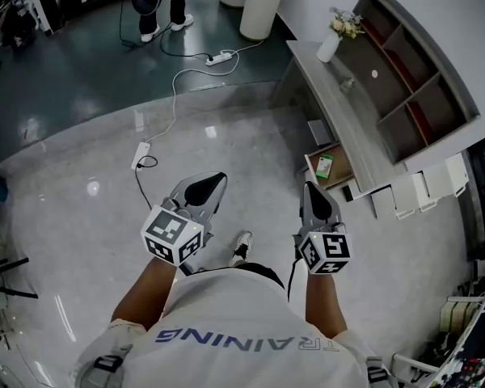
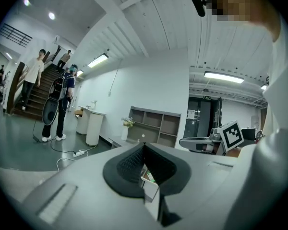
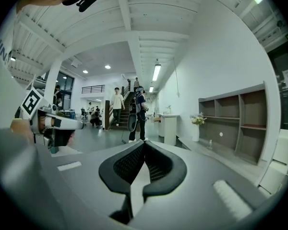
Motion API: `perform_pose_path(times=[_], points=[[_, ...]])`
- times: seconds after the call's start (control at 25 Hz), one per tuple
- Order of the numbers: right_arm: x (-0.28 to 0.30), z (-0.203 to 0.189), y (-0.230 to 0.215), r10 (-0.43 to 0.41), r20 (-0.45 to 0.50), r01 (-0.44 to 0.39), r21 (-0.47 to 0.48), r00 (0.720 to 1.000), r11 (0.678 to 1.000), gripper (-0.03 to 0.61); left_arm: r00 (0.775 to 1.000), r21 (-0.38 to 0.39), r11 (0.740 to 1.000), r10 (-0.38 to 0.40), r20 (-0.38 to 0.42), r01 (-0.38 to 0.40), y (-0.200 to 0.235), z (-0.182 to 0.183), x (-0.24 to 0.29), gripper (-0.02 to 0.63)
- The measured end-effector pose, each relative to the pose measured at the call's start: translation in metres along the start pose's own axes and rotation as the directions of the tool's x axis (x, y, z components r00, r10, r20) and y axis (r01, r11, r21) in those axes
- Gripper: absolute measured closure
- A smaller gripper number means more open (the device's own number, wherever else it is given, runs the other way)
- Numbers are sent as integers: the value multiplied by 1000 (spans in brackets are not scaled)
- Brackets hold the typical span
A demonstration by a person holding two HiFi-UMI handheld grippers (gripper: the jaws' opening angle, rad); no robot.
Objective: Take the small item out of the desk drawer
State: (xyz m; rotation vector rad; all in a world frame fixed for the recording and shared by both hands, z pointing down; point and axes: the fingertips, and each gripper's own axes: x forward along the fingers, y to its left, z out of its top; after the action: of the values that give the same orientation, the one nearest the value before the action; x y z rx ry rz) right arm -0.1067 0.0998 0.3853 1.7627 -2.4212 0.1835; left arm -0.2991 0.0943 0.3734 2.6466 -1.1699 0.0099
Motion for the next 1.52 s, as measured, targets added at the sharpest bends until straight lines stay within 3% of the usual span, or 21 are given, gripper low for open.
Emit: perform_pose_path(times=[0.44, 0.76, 1.0, 1.16, 1.28, 1.52], points=[[41, 1, -122, -55, 9, 54, 66, 998, 996, 561, 998, 42, 999, -29, -52, 31, -19, 17, 126, 612], [65, -14, -210, -133, -9, 133, 125, 991, 983, 561, 990, 70, 992, -93, -107, 101, -35, 18, 218, 612], [73, -33, -252, -212, -24, 213, 146, 977, 966, 561, 979, 73, 983, -160, -127, 170, -35, 11, 270, 612], [79, -32, -286, -295, -35, 297, 152, 955, 943, 561, 958, 74, 963, -249, -141, 261, -37, 15, 321, 612], [83, -28, -318, -383, -39, 384, 150, 923, 911, 561, 935, 87, 938, -320, -154, 335, -38, 19, 363, 612], [85, -18, -358, -563, -77, 567, 166, 823, 807, 561, 844, 66, 853, -496, -203, 517, -41, 29, 444, 612]])
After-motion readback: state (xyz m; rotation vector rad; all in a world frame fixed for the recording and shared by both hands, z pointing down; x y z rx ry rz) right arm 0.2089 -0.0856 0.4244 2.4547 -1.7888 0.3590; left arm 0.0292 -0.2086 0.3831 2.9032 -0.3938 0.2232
